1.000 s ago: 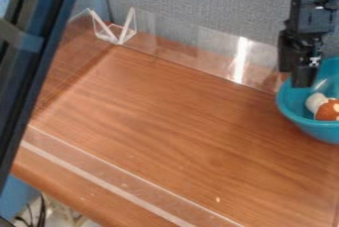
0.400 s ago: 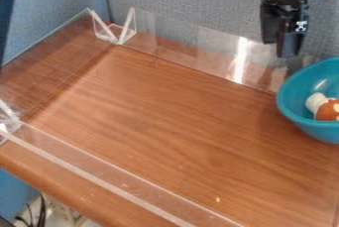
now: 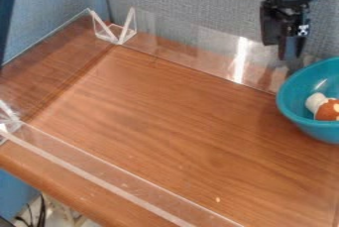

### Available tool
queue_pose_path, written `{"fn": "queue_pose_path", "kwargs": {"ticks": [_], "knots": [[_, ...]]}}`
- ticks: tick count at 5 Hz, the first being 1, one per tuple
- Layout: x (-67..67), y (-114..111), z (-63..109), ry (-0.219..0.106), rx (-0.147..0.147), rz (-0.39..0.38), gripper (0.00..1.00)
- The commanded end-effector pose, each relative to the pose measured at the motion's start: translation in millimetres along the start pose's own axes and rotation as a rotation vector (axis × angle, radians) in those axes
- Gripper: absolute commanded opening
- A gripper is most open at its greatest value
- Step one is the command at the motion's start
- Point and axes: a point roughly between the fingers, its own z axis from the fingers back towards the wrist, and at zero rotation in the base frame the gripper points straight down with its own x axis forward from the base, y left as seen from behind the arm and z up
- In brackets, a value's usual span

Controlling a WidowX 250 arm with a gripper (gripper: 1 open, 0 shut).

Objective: Put the mushroom in the blue bowl

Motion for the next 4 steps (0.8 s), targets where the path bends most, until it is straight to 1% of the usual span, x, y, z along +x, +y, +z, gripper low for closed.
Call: {"fn": "queue_pose_path", "kwargs": {"ticks": [1,2,3,4], "knots": [[9.6,-9.9,25.1,-0.048,0.062,-0.062,0.00],[15.6,-11.1,22.2,-0.047,0.064,-0.105,0.00],[18.2,-4.2,10.7,-0.043,0.054,-0.197,0.00],[18.1,1.6,2.3,-0.052,0.054,-0.277,0.00]]}}
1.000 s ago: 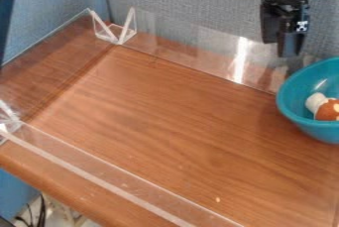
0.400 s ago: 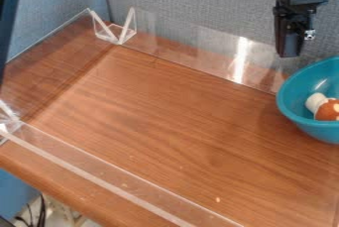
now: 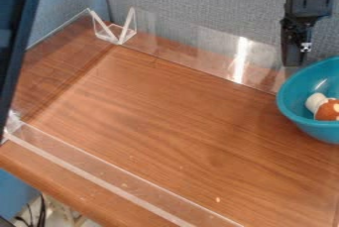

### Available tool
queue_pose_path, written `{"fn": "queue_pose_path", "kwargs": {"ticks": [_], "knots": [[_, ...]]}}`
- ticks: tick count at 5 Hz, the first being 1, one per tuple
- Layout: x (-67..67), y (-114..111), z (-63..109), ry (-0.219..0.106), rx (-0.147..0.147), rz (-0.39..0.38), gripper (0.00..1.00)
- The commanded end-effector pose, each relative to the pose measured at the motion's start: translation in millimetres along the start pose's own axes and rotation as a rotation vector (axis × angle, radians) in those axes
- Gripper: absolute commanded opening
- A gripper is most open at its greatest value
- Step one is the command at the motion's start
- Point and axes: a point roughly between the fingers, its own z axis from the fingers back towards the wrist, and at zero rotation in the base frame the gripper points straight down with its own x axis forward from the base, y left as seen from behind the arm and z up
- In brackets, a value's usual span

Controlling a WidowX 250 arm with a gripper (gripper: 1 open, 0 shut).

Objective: Put the mushroom in the blue bowl

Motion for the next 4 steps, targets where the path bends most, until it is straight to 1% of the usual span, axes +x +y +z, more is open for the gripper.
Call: {"fn": "queue_pose_path", "kwargs": {"ticks": [1,2,3,4], "knots": [[18.0,0.6,29.5,-0.044,0.066,-0.072,0.00],[28.6,-1.0,33.9,-0.051,0.068,-0.118,0.00],[34.0,-5.3,39.4,-0.059,0.068,-0.153,0.00],[28.2,-2.8,52.8,-0.072,0.082,-0.126,0.00]]}}
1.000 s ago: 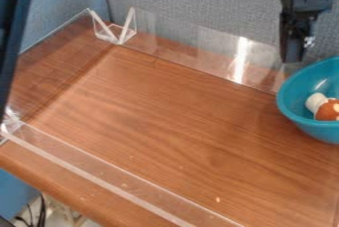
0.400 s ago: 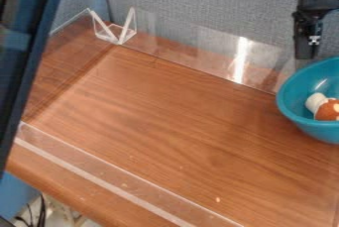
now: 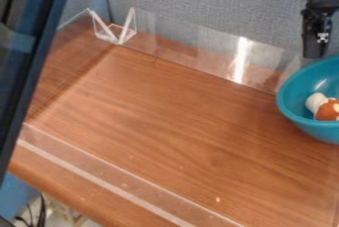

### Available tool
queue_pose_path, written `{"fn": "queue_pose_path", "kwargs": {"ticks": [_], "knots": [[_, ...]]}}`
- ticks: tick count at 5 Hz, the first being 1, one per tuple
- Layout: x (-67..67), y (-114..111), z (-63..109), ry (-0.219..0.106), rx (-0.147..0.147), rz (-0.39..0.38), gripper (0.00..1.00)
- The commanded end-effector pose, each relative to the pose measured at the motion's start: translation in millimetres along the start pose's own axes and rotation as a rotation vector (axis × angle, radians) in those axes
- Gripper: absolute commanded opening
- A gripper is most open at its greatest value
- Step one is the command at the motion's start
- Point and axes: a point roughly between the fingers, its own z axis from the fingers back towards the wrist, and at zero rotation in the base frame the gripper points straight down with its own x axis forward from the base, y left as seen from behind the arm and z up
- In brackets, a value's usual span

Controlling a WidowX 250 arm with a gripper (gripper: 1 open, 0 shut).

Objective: Put the mushroom in the blue bowl

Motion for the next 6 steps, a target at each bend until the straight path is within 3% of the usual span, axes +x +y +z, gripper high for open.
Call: {"fn": "queue_pose_path", "kwargs": {"ticks": [1,2,3,5,6], "knots": [[-0.9,2.8,50.5,-0.055,0.103,0.012,0.00],[-8.6,3.0,51.2,-0.060,0.104,-0.005,1.00],[-13.8,1.2,52.5,-0.067,0.105,-0.037,0.00],[-10.4,-6.2,53.0,-0.092,0.132,-0.009,0.00],[-15.9,-2.2,39.8,-0.102,0.145,0.039,0.00]]}}
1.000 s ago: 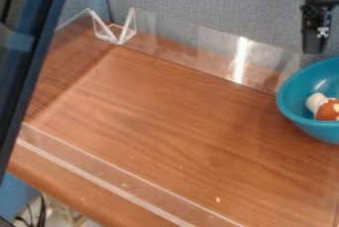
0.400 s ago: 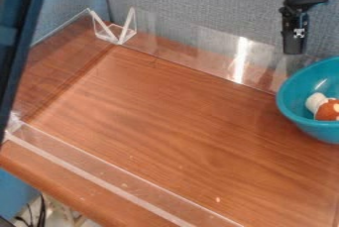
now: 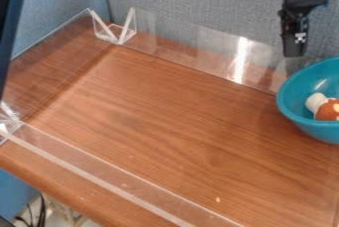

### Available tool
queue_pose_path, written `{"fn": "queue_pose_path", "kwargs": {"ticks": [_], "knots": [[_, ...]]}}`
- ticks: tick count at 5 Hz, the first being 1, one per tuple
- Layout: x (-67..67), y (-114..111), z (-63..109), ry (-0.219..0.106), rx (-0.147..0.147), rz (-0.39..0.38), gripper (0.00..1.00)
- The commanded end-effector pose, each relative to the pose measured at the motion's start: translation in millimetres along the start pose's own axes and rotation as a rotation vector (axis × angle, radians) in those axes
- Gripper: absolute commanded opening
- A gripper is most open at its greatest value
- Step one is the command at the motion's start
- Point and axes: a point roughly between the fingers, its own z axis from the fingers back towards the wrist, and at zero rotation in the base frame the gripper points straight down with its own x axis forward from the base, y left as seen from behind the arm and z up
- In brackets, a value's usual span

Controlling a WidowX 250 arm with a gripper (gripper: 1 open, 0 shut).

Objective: Put the mushroom in the blue bowl

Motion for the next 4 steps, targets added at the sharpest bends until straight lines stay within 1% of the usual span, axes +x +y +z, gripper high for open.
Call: {"fn": "queue_pose_path", "kwargs": {"ticks": [1,2,4], "knots": [[7.1,-0.3,32.2,-0.062,0.112,0.005,0.00],[5.8,3.2,24.6,-0.073,0.138,0.041,0.00],[13.7,2.3,-15.8,-0.088,0.140,0.000,0.00]]}}
